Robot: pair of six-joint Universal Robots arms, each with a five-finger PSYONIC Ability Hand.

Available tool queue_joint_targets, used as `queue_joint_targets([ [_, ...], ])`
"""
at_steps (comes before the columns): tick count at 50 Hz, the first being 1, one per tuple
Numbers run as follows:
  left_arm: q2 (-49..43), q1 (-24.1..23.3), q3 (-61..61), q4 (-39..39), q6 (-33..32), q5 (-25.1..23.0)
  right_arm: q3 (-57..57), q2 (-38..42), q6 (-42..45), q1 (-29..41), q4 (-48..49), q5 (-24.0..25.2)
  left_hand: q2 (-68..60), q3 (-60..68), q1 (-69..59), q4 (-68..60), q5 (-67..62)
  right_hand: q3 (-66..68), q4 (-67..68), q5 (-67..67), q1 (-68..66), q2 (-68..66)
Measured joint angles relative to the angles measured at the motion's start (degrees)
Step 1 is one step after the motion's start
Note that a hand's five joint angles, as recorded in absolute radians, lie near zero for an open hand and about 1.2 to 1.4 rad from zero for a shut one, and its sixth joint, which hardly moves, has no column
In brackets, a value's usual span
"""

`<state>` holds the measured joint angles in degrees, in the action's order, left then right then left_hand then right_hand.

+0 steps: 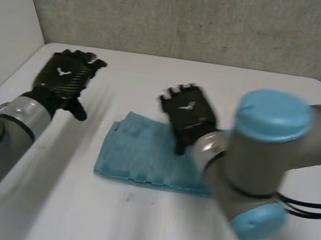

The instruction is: Fold the laundry

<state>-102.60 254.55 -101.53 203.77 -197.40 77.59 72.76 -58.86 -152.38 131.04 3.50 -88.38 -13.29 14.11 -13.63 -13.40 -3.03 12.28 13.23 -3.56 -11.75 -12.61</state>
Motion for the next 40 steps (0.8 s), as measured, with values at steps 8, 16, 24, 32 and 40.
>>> queue_joint_targets([
  [8, -6.7, -11.6, 6.0, -0.1, 0.1, 0.2, 15.2, -9.9, -10.3, -14.1, -4.0, 4.8, 0.0, 0.0, 0.0, 0.0, 0.0, -0.1, 0.0, 0.0, 0.0, 0.0],
  [16, -14.3, -17.7, 10.6, -0.6, -0.1, 4.1, 29.7, -11.2, -8.0, -26.9, -1.0, 12.1, 0.0, 0.0, 0.0, 0.0, 0.0, 13.2, 12.4, -12.0, -10.3, -13.0],
  [24, -12.8, -17.4, 10.1, -0.8, 0.1, 9.9, 32.0, -10.4, -5.4, -30.1, 7.0, 13.4, 0.0, 0.0, 0.0, 0.0, 0.0, 54.3, 53.9, -51.4, -42.4, -54.2],
  [32, -4.8, -12.9, 5.2, -1.0, 0.5, 13.7, 17.4, -8.8, -4.0, -17.2, 9.7, 9.5, 0.0, 0.0, 0.0, 0.0, 0.0, 55.4, 55.1, -52.7, -43.0, -54.8],
  [40, 1.8, -7.7, 0.8, -1.1, 0.6, 13.9, -3.2, 5.6, -1.4, 4.4, 2.1, 7.3, 0.0, 0.0, 0.0, 0.0, 0.0, 55.5, 55.1, -52.7, -43.0, -54.8],
])
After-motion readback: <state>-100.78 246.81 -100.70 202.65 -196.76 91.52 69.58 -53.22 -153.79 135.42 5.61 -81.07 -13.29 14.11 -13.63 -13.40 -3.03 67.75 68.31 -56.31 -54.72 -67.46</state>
